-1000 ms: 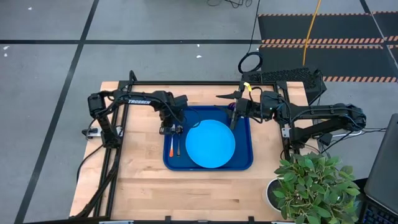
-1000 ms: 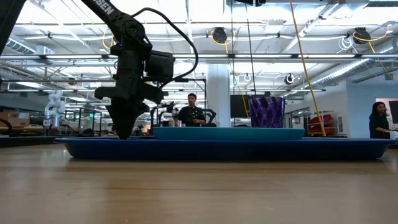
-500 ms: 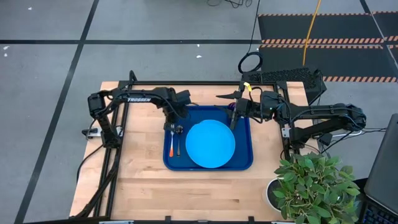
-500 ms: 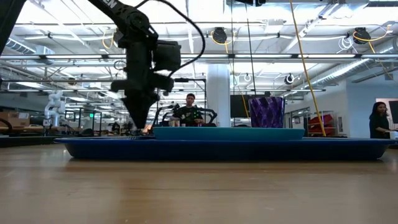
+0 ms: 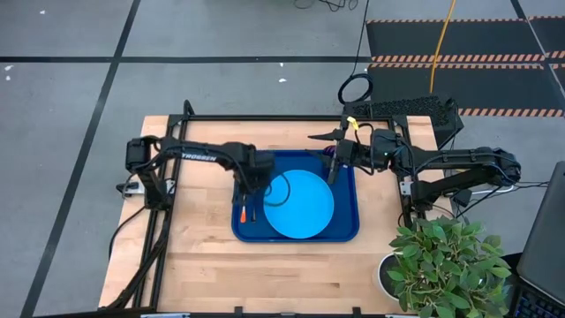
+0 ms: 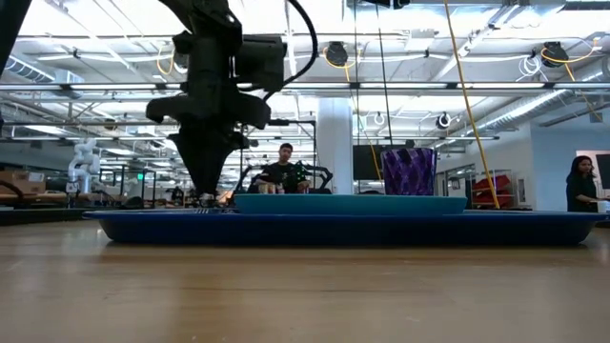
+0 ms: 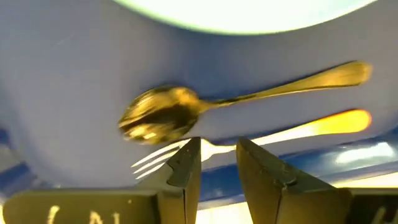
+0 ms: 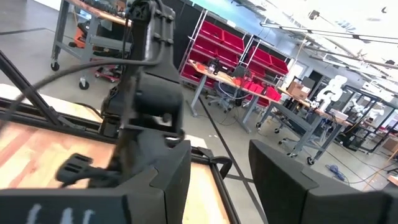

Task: Pick and place plate/cup/fork/spoon on tray
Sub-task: Adjust the blue fork and black spoon on the blue serving tray

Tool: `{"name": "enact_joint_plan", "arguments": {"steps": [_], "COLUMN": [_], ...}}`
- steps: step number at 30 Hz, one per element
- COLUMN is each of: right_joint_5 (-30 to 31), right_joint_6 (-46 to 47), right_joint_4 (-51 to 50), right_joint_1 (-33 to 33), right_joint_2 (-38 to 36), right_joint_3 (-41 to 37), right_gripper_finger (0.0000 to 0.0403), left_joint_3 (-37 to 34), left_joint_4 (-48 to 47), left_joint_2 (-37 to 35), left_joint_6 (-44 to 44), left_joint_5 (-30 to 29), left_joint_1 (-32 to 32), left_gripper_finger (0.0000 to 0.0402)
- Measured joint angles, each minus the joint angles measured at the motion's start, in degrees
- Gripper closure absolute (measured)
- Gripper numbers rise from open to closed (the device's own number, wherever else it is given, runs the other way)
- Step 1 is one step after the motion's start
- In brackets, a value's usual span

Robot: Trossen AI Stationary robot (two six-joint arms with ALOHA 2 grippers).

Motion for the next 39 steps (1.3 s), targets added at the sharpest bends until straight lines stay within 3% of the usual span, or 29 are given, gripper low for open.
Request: {"name": "enact_joint_plan", "arguments": {"steps": [9, 32, 39], "right_joint_5": [-0.01, -0.01, -0.01], "right_joint_6": [0.08, 0.06, 0.06], "right_joint_4": [0.04, 0.02, 0.07], "right_joint_1": [-0.01, 0.01, -0.02], "right_joint_2": [-0.02, -0.02, -0.01], "right_joint_3": [0.00, 0.00, 0.00], "right_gripper_finger": [0.0245, 0.0245, 0.0245], "left_joint_3": [-3.07, -8.32, -9.33], "left_joint_4": [2.94, 11.45, 13.16], "left_joint_2": [0.00, 0.00, 0.00], "left_joint_6": [-3.56, -5.39, -7.08], "left_joint_5": [-0.53, 1.03, -1.51], "left_joint_1": [-5.12, -5.76, -5.88], "left_gripper_finger": [0.0298, 0.0298, 0.0298]}}
